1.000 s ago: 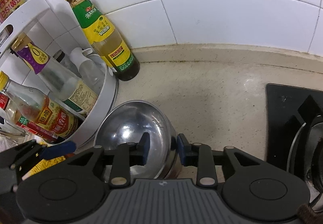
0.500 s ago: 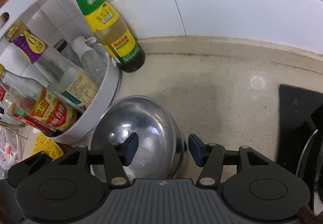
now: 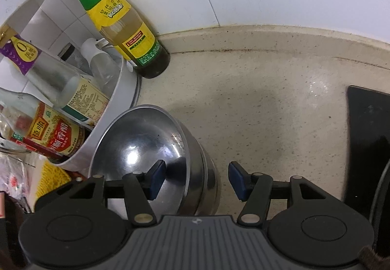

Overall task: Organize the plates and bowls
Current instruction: 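Lift the nested steel bowls off the counter with both tools, then carry the nested bowls with both tools toward the plate stack on the red towel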

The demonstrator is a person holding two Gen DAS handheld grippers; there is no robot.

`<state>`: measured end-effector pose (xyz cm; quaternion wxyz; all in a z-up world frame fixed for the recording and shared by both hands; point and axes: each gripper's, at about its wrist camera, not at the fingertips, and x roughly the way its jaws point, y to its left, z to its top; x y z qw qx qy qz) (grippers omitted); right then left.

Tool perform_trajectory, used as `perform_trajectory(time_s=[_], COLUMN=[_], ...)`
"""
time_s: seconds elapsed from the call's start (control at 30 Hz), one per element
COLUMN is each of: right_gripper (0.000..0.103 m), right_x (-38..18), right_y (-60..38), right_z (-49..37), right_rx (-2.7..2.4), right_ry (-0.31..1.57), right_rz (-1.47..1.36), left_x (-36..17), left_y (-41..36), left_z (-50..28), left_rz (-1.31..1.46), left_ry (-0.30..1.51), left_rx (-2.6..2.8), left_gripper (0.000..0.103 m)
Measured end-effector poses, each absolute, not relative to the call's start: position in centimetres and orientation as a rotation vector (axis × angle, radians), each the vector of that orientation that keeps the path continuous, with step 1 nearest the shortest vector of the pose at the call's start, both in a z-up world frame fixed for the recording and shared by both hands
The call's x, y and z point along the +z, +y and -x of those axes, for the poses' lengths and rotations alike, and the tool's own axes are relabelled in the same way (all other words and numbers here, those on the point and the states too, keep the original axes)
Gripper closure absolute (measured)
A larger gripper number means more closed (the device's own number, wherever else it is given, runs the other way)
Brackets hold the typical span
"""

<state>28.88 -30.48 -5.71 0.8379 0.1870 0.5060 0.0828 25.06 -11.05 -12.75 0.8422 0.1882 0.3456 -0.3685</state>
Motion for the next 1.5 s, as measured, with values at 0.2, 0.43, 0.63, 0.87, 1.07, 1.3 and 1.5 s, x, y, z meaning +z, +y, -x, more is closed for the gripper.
perform_trajectory(time_s=[0.2, 0.43, 0.63, 0.87, 1.07, 1.3, 1.5], right_gripper=[0.05, 0.046, 0.043, 0.04, 0.039, 0.039, 0.039], right_x=[-6.1, -6.4, -6.7, -6.9, -7.2, -7.3, -7.0], right_y=[-30.4, -30.3, -30.2, -29.9, -29.8, -29.7, -29.4], right_z=[-29.3, -29.6, -30.1, -30.3, -30.5, -30.2, -30.0], right_rx=[0.202, 0.231, 0.241, 0.245, 0.244, 0.245, 0.258], right_ry=[1.069, 1.069, 1.068, 1.065, 1.068, 1.046, 1.034], right_rz=[-0.424, -0.44, -0.45, -0.429, -0.43, -0.422, -0.396], left_x=[-13.5, -14.3, -15.0, -15.0, -15.1, -15.6, -16.1], left_y=[-11.8, -12.4, -13.1, -13.7, -14.2, -14.2, -14.3], left_z=[-26.4, -27.2, -28.3, -29.0, -29.6, -29.6, -29.1], left_rz=[-0.374, -0.373, -0.347, -0.342, -0.326, -0.309, -0.308], left_ry=[0.744, 0.754, 0.764, 0.764, 0.767, 0.75, 0.739], left_rx=[-0.805, -0.835, -0.866, -0.88, -0.877, -0.859, -0.835], left_gripper=[0.019, 0.018, 0.013, 0.01, 0.007, 0.004, 0.004])
